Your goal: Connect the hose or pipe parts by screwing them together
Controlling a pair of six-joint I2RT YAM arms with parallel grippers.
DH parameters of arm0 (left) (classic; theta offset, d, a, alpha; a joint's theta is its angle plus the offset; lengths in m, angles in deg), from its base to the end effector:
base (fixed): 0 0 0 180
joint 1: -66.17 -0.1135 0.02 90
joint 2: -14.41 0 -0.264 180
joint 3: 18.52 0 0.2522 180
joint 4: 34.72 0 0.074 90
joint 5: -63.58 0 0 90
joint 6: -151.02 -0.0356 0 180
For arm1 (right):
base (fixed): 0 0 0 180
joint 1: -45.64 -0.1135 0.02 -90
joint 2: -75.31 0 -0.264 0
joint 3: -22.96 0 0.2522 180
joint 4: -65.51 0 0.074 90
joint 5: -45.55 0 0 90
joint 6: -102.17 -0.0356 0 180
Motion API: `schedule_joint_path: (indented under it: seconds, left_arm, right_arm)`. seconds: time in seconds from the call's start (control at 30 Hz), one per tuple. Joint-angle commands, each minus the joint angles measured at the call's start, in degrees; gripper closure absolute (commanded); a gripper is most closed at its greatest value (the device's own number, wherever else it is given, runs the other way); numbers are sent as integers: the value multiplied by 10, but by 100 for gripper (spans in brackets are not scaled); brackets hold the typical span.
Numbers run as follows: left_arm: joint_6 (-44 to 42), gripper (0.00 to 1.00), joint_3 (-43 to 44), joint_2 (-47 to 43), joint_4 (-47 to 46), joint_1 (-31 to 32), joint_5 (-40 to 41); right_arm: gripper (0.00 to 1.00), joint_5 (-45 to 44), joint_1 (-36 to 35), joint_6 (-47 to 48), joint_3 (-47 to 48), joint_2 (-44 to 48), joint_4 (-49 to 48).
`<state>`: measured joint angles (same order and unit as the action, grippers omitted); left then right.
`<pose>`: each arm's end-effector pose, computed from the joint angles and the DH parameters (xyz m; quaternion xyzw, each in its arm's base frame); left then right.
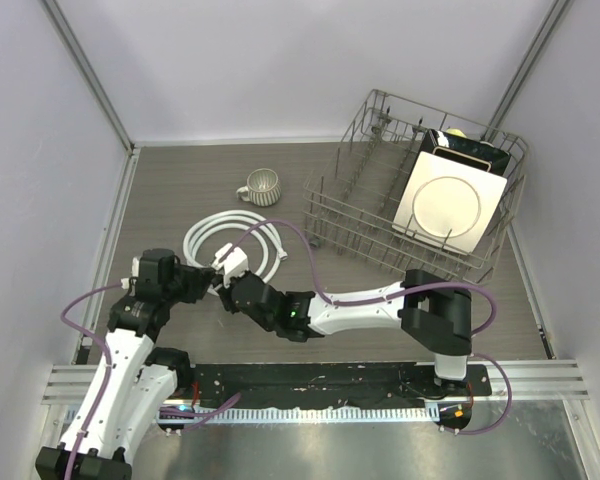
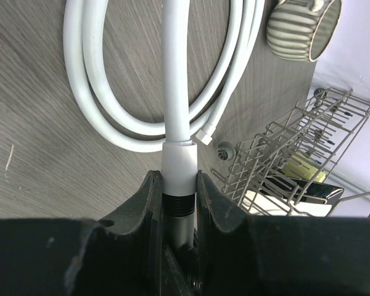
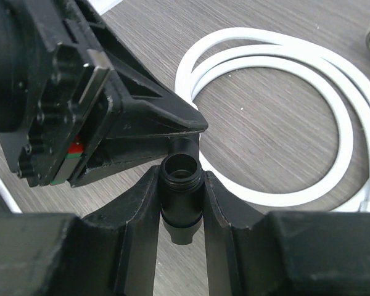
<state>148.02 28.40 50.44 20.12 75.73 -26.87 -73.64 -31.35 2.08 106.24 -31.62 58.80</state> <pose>0.1312 -0.0224 0.2404 -0.5745 0.7190 -0.2943 0.2576 0.1134 0.4135 0.2343 -0.3035 0.7315 0.2500 0.5570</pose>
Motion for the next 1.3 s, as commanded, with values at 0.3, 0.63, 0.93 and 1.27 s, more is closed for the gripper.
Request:
schedule_joint_path:
  seconds: [0.3, 0.63, 0.93, 1.27]
  left_arm:
    - [17, 100, 5, -22, -93, 23, -170]
    - [12, 100, 0, -25, -112, 23, -165]
    - [9, 100, 1, -20, -126, 24, -174]
    - [6, 100, -8, -20, -163, 25, -187]
  right_arm:
    - [99, 88, 55, -263, -16, -21, -82]
    - [99, 148, 86, -416, -68, -18, -152]
    - [99, 134, 85, -464, -64, -21, -144]
    - [99, 114, 84, -494, -83, -20, -164]
